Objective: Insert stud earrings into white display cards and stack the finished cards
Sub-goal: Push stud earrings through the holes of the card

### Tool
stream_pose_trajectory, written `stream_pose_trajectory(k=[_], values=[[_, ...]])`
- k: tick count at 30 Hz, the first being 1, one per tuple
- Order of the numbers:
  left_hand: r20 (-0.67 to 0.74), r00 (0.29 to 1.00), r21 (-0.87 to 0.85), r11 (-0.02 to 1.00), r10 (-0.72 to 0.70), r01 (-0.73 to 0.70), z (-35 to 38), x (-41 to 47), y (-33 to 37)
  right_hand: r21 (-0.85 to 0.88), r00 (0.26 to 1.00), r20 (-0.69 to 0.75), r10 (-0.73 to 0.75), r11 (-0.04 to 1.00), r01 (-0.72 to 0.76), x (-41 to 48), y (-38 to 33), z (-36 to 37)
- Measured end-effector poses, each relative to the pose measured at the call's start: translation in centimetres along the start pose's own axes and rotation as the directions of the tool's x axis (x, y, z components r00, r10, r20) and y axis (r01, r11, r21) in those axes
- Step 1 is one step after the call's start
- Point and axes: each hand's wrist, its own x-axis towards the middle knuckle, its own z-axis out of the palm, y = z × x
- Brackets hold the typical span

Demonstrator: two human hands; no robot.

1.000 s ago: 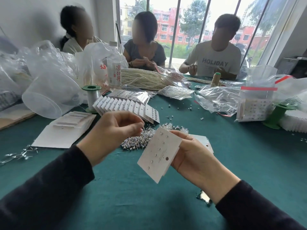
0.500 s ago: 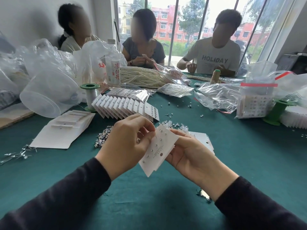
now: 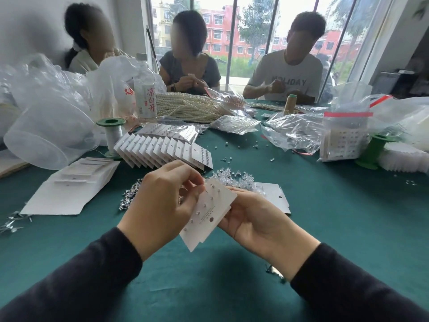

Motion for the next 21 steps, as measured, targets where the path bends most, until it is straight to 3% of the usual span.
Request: stream_pose_trajectory(k=[7, 18, 21], values=[[0.023, 0.998, 0.080, 0.995, 0.056, -0.058, -0.24, 0.04, -0.16, 0.009, 1.000, -0.004, 0.010, 1.000, -0.010, 0.15, 0.13, -0.05], [0.015, 0.999, 0.039, 0.998, 0.038, -0.039, -0.11, -0.13, 0.11, 0.053, 1.000, -0.023, 0.019, 0.998, -0.018, 0.12, 0.15, 0.23], [0.030, 0.999, -0.051, 0.998, 0.024, -0.023, -0.19, -0.19, 0.20, 0.080, 0.999, -0.038, 0.017, 0.997, -0.014, 0.15, 0.10, 0.26]])
